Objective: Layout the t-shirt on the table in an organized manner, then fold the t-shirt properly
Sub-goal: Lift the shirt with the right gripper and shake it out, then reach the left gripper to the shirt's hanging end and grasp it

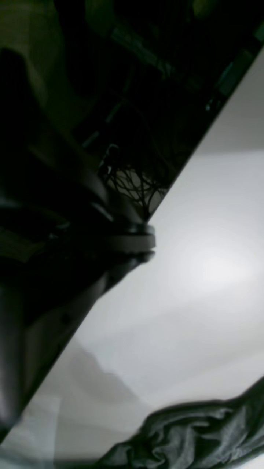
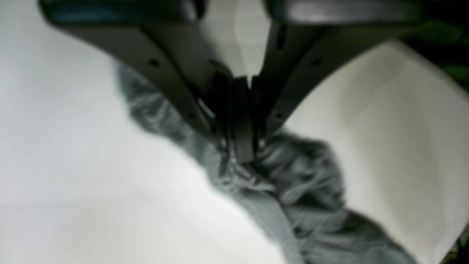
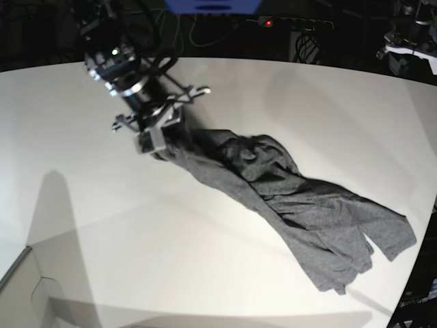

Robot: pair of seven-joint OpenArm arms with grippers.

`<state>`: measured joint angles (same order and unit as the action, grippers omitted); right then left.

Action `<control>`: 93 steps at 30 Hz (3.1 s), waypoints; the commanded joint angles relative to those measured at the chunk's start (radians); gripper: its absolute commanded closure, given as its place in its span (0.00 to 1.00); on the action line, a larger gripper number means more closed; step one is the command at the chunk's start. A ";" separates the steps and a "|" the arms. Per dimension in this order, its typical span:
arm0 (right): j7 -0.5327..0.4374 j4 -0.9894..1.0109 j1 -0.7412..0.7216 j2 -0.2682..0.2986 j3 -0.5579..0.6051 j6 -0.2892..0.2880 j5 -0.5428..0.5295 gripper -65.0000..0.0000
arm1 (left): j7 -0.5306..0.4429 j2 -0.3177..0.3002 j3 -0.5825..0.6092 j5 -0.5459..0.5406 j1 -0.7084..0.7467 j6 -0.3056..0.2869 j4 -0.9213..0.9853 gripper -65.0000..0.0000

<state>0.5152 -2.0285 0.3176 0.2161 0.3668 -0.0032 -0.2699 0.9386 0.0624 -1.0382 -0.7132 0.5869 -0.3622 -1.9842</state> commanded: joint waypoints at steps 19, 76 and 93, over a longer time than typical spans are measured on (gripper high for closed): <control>-0.026 0.022 0.005 0.150 0.469 -0.001 0.013 1.00 | -0.014 -0.009 -0.057 -0.015 0.020 -0.002 -0.022 1.00; 0.063 0.021 -0.191 0.001 -0.374 0.002 -0.110 1.00 | -0.026 -0.306 0.295 0.036 -0.531 0.012 0.282 1.00; 0.069 0.070 -0.154 -0.123 -0.420 0.002 -0.108 1.00 | -0.030 -0.322 0.315 0.493 -0.970 0.010 0.750 1.00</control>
<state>0.6117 -1.9388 0.1757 0.0879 -0.0513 -0.0002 -0.3737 0.9310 -0.2413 -0.7238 -0.2012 -0.3584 -0.3481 -1.2140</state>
